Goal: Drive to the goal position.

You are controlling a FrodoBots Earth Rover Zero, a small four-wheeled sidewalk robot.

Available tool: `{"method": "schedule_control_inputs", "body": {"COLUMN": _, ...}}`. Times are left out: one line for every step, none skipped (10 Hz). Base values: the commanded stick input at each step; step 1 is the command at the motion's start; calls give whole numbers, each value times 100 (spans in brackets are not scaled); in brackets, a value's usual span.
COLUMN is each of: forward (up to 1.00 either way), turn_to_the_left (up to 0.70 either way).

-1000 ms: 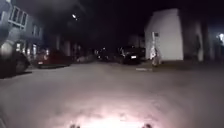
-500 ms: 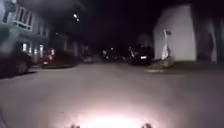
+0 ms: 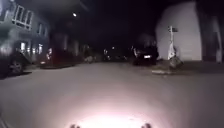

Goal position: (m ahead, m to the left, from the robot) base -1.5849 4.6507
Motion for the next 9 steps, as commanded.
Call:
{"method": "schedule_control_inputs", "body": {"forward": 100, "turn_to_the_left": 0}}
{"method": "schedule_control_inputs", "body": {"forward": 100, "turn_to_the_left": 0}}
{"method": "schedule_control_inputs", "body": {"forward": 100, "turn_to_the_left": 0}}
{"method": "schedule_control_inputs", "body": {"forward": 100, "turn_to_the_left": 0}}
{"method": "schedule_control_inputs", "body": {"forward": 100, "turn_to_the_left": 0}}
{"method": "schedule_control_inputs", "body": {"forward": 100, "turn_to_the_left": 0}}
{"method": "schedule_control_inputs", "body": {"forward": 100, "turn_to_the_left": 0}}
{"method": "schedule_control_inputs", "body": {"forward": 100, "turn_to_the_left": 0}}
{"method": "schedule_control_inputs", "body": {"forward": 100, "turn_to_the_left": 0}}
